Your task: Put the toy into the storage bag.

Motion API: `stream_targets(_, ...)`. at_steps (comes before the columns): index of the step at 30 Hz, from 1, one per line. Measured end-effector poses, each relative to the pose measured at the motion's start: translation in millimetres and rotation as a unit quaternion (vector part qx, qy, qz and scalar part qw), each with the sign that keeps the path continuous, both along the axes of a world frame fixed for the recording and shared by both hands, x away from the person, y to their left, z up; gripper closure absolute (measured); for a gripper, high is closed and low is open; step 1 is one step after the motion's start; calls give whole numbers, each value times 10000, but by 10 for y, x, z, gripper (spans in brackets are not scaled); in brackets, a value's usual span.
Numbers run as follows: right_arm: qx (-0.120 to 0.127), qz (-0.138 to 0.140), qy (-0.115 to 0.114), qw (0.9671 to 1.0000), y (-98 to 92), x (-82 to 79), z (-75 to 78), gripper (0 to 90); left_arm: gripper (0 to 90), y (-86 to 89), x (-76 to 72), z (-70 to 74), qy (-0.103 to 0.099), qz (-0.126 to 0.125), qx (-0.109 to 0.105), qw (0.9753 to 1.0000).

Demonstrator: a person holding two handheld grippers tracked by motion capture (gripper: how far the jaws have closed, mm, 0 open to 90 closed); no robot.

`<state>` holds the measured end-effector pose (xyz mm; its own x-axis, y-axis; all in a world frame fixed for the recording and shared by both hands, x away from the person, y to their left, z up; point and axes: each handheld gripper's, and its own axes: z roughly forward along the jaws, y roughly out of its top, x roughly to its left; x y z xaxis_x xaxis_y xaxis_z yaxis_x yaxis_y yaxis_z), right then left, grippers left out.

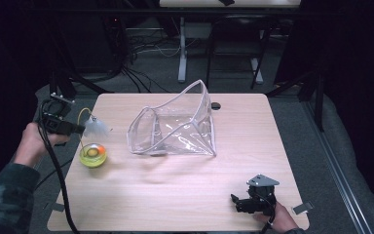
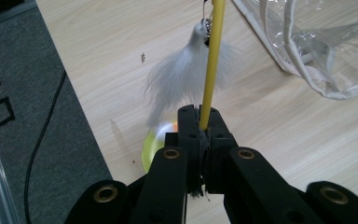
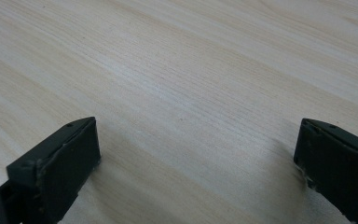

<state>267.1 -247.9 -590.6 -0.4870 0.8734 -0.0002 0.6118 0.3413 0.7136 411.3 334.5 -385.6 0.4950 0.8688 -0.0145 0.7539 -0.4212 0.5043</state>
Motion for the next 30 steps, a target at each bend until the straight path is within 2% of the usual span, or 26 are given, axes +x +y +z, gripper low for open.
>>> stream_targets(9, 1, -4, 13, 10000, 1, -1, 1, 0, 884, -16, -5, 104, -43, -90, -31, 9999)
stream_targets(14, 2, -2, 12, 10000, 0, -1, 1, 0, 884, -49, -9, 183, -94, -158, 60, 9998)
stream_targets(30, 2, 5, 17, 10000, 1, -1, 2, 0, 884, -83, 4, 423, -179, -247, 104, 9995)
